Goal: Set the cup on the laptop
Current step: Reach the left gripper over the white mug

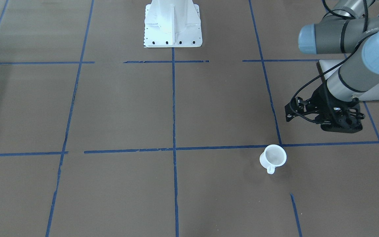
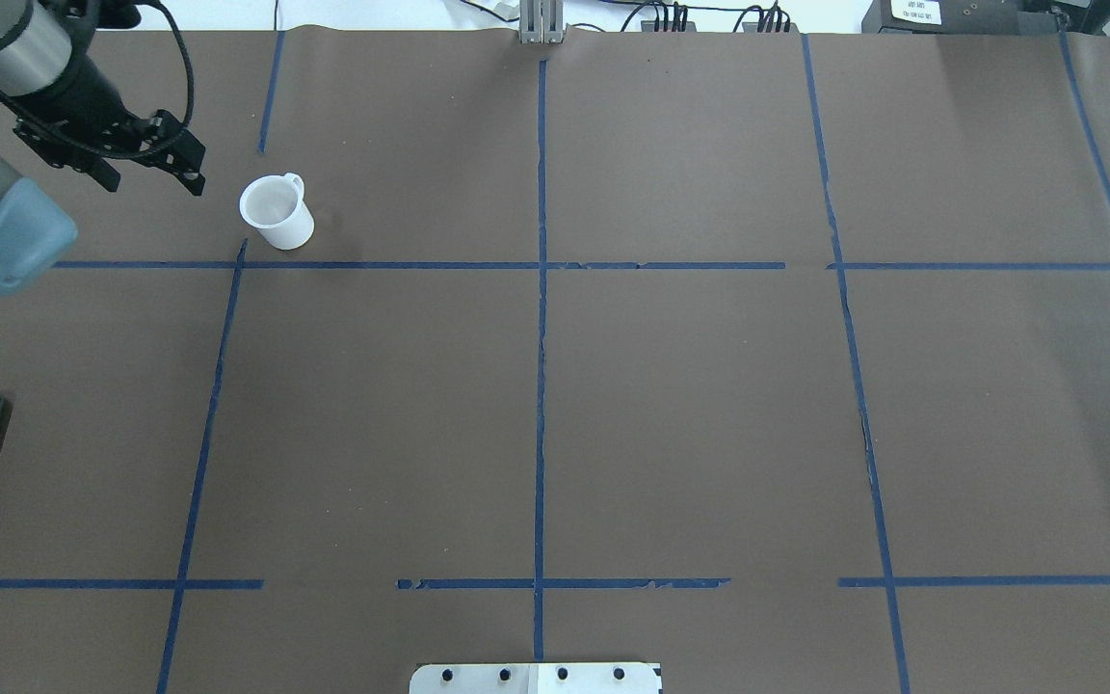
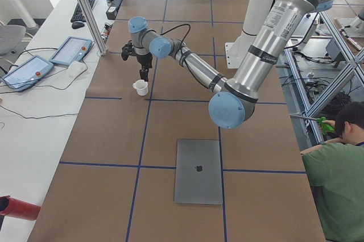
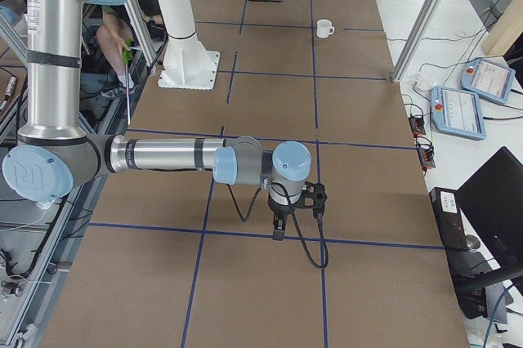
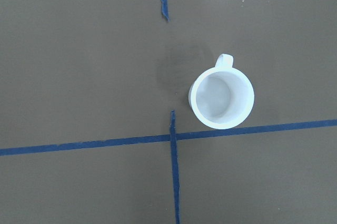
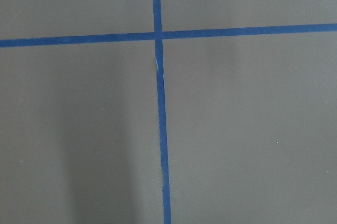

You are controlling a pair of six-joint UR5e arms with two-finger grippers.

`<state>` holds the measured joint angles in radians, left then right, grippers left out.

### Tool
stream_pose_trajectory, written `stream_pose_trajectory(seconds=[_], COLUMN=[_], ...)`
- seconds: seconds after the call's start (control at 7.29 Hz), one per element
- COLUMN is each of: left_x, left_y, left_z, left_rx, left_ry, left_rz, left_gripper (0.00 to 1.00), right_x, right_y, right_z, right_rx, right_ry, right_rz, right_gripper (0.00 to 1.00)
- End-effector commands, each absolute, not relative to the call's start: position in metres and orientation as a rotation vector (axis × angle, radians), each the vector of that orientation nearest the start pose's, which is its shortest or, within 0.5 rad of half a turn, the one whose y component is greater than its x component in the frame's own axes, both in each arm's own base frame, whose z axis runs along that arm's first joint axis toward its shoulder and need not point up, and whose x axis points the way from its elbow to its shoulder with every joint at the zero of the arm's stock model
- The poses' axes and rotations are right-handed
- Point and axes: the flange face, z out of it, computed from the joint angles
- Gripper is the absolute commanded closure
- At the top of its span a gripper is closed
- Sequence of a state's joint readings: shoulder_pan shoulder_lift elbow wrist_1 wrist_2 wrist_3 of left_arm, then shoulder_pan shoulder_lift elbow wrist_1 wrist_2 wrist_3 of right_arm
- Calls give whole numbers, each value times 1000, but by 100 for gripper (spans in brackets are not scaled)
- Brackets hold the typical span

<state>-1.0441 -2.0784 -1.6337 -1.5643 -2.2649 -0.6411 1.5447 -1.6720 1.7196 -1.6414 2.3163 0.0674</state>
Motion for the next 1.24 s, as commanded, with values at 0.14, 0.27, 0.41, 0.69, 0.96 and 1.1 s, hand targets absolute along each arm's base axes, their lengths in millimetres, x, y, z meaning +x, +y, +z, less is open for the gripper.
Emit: stream_pose_trajectory(seconds=[0.14, 0.27, 0.41, 0.69, 0.96, 1.1], left_x=[328, 340, 351, 360, 383, 398], left_y=[-675, -701, -717, -727, -720, -713], left_z=[346, 341, 349, 378, 391, 399], left_rx=[99, 108, 108, 120, 109, 98], left_ry=[865, 828, 824, 834, 839, 846], left_rz=[105, 90, 86, 88, 109, 109], left_gripper=[0, 0, 0, 0, 0, 0], right_x=[54, 54, 54, 54, 54, 54], right_y=[-448, -448, -448, -448, -448, -448], right_z=[642, 642, 642, 642, 642, 642], right_rx=[-57, -57, -57, -57, -57, -57], right_ry=[-744, -744, -744, -744, -744, -744], right_rz=[48, 48, 48, 48, 48, 48], right_gripper=[0, 0, 0, 0, 0, 0])
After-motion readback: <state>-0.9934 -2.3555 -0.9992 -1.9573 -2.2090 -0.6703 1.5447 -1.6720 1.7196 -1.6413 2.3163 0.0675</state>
